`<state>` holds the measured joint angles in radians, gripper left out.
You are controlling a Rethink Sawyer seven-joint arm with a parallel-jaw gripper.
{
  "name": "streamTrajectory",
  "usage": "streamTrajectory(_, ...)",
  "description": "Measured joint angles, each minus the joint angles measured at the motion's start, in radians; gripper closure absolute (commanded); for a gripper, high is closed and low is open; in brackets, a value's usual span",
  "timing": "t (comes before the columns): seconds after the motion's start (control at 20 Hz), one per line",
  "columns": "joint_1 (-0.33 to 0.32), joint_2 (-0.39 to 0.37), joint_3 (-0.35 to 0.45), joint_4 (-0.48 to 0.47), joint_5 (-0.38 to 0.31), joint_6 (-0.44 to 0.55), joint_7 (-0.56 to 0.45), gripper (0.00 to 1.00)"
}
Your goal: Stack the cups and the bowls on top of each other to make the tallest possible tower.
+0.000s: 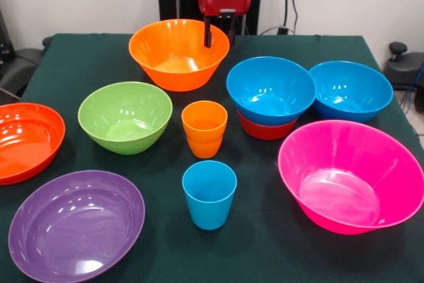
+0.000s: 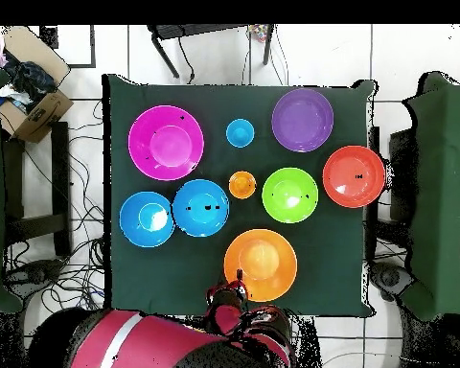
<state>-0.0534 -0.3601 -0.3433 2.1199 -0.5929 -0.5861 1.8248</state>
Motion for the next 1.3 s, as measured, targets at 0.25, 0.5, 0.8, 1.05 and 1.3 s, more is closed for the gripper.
streamTrajectory(0.25,0.0,0.037,-0.012,0.0,0.0,-0.038,0.0,0.0)
streamTrajectory(0.5,0.0,0.07,-0.025,0.0,0.0,-0.075,0.0,0.0)
streamTrajectory(0.8,0.0,0.096,-0.041,0.0,0.0,-0.082,0.0,0.0)
streamTrajectory(1.05,0.013,0.111,-0.063,-0.001,0.001,-0.088,0.0,1.0)
streamTrajectory(1.3,0.041,0.11,-0.097,0.0,0.001,-0.121,0.0,1.0)
